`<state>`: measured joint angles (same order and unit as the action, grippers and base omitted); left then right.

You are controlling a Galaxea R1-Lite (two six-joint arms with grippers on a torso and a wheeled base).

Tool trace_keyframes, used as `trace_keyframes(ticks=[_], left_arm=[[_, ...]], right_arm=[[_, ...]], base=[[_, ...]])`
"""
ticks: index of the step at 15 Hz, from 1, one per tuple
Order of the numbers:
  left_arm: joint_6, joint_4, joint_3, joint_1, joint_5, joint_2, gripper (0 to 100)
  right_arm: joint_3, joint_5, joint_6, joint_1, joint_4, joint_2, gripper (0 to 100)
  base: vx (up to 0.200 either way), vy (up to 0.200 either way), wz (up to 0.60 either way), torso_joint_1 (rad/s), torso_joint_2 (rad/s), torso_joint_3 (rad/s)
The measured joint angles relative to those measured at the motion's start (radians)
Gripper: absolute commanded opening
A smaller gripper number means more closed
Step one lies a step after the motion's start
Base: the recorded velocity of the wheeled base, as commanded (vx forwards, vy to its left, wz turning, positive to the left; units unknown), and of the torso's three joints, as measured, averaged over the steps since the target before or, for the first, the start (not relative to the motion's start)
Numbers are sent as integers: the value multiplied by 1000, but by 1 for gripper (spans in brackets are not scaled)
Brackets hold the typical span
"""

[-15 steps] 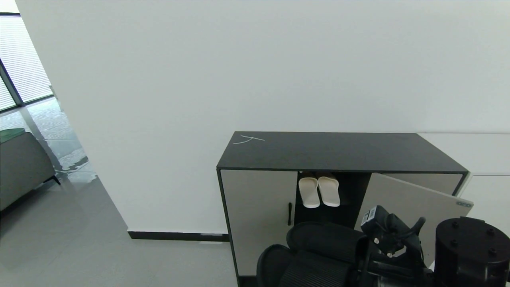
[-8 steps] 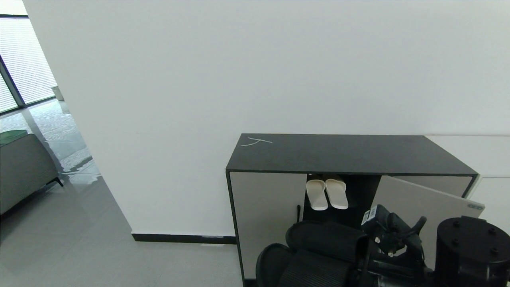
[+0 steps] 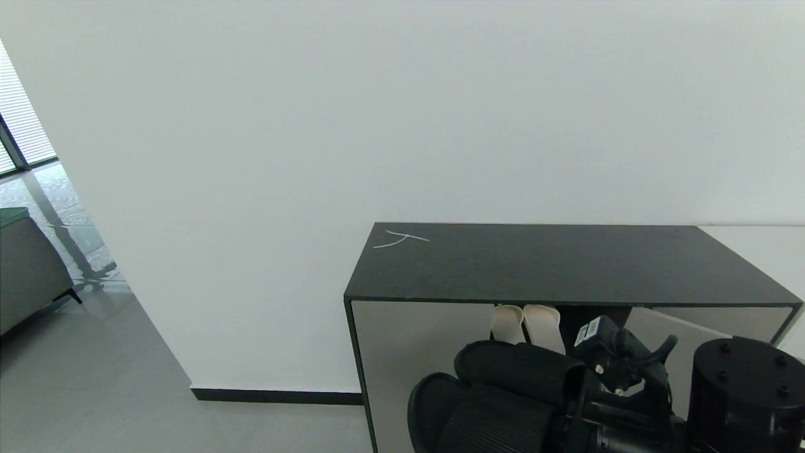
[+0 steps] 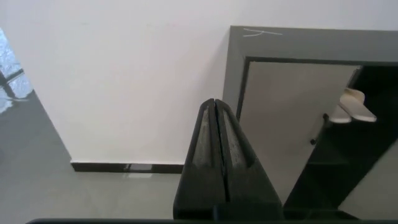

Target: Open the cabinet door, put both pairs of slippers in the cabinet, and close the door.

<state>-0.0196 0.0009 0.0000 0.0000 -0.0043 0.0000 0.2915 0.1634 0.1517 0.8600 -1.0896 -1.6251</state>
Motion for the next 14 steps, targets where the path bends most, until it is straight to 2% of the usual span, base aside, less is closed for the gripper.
trace_keyframes(ticks=[5, 14], left_arm=[[0, -1, 0, 0, 0, 0, 0], [-1, 0, 0, 0, 0, 0, 0]], right_arm=[[-1, 0, 0, 0, -8, -4, 0], [-8, 0, -1, 0, -47, -31, 0]], base=[[0, 0, 0, -178, 387, 208], [0, 0, 0, -246, 543, 289]])
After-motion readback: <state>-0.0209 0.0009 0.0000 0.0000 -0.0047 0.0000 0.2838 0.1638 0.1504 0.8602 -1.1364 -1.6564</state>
